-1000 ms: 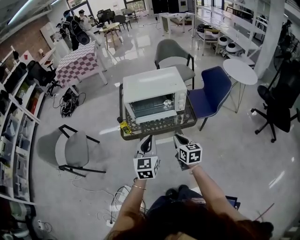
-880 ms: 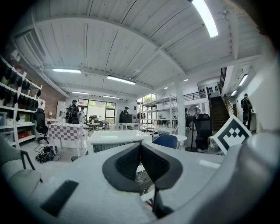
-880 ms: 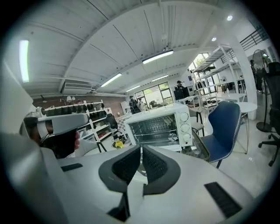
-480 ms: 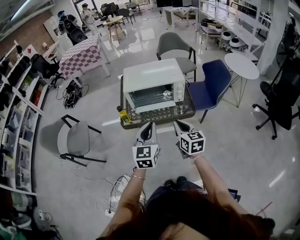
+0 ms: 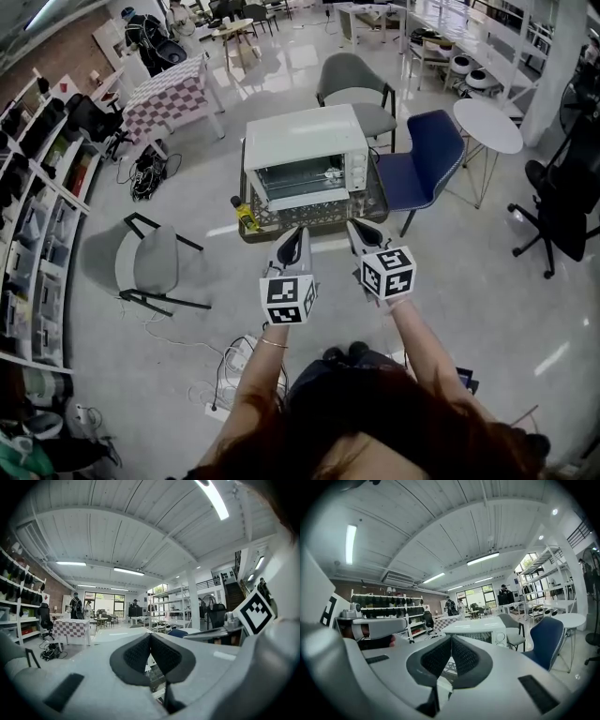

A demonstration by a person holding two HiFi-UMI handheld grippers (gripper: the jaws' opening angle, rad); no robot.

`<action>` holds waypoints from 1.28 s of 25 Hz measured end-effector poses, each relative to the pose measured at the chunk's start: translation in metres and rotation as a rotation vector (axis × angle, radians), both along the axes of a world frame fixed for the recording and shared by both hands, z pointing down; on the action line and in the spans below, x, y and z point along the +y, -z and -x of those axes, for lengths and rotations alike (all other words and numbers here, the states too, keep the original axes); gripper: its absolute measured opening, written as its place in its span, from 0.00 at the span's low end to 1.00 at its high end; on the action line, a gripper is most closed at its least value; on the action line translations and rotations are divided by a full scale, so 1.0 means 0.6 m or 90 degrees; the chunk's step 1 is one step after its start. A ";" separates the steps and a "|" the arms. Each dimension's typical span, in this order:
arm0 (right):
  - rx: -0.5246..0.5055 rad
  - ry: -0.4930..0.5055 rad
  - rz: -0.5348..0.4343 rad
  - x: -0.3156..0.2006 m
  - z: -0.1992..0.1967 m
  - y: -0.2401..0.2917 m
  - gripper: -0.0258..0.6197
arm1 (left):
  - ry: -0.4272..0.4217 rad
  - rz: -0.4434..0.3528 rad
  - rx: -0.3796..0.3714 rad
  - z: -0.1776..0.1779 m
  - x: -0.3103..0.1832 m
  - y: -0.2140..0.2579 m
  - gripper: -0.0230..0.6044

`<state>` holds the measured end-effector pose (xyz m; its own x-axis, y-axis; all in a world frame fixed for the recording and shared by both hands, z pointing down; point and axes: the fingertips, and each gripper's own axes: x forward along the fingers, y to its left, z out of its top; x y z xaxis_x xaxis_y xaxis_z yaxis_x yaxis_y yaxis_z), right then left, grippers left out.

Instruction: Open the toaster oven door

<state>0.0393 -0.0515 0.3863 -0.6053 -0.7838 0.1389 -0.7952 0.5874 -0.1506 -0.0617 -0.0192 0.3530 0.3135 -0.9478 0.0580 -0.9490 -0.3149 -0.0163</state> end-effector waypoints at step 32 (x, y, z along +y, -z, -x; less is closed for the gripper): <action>0.038 0.022 -0.094 0.021 0.012 0.081 0.04 | -0.014 0.006 0.007 0.005 0.008 0.041 0.06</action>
